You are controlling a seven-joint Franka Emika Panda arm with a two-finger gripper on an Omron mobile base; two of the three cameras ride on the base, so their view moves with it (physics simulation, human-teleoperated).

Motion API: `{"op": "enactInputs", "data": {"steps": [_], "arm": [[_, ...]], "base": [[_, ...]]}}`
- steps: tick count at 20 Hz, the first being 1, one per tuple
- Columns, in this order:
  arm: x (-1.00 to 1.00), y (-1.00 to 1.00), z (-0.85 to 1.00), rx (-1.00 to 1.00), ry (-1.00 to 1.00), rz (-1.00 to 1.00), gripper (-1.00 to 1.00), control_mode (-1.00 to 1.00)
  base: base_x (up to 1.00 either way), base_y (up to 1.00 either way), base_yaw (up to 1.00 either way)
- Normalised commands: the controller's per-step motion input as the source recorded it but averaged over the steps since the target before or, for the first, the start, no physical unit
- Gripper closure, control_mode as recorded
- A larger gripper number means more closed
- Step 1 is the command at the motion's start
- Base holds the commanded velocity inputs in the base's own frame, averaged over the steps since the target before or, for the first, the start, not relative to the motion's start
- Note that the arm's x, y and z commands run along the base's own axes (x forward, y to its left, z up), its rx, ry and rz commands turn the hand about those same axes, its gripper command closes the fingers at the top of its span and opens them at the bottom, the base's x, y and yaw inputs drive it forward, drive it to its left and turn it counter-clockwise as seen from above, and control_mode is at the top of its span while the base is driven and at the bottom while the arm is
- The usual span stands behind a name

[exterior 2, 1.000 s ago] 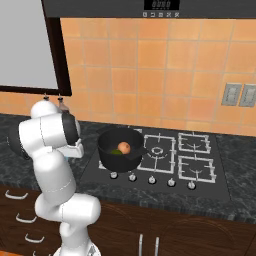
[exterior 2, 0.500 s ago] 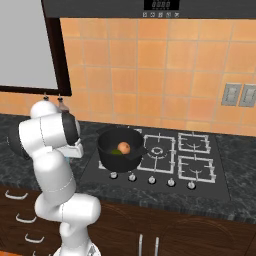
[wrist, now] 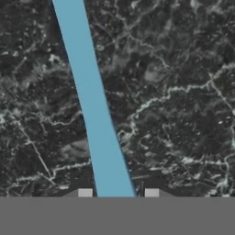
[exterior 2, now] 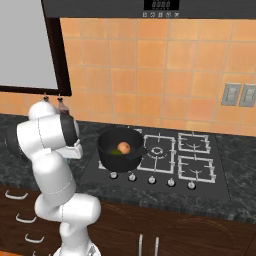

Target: Put the lime and onion in the pot. Retrieve the spatula and lightly stir the vegetables in the pot.

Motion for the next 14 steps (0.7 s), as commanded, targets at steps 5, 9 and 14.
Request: {"op": "enactInputs", "data": {"steps": [5,9,14], "arm": [[-0.40,-0.15,0.63,0.03,-0.04,0.01,1.00,-1.00],[-0.71,-0.54,1.00,0.09,-0.03,0.00,1.00,-1.00],[-0.85,-0.45,1.00,0.03,-0.04,0.00,1.00,-1.00]], "base": [[0.00,0.00,0.00],[0.00,0.00,0.00],[0.00,0.00,0.00]]}}
